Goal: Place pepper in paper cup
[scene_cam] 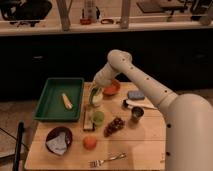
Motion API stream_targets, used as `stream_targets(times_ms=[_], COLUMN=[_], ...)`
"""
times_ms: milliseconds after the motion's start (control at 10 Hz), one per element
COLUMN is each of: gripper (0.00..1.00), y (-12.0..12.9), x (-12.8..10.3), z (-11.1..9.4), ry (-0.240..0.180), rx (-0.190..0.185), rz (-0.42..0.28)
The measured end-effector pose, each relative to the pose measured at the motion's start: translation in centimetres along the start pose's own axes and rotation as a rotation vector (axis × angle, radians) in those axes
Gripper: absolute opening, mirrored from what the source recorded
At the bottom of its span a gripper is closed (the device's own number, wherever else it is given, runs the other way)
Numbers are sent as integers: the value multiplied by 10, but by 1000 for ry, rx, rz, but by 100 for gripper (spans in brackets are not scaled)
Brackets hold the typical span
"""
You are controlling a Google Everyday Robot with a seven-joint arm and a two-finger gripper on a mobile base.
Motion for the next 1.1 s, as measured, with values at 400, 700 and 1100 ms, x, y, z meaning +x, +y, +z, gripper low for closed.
stream_targets(times_ms=[400,700,1100], gripper=[42,71,80], y=[1,4,11], x=[8,17,30], z=[8,10,5], ry=[1,-7,-14], rx=[-7,-3,10], rz=[24,36,49])
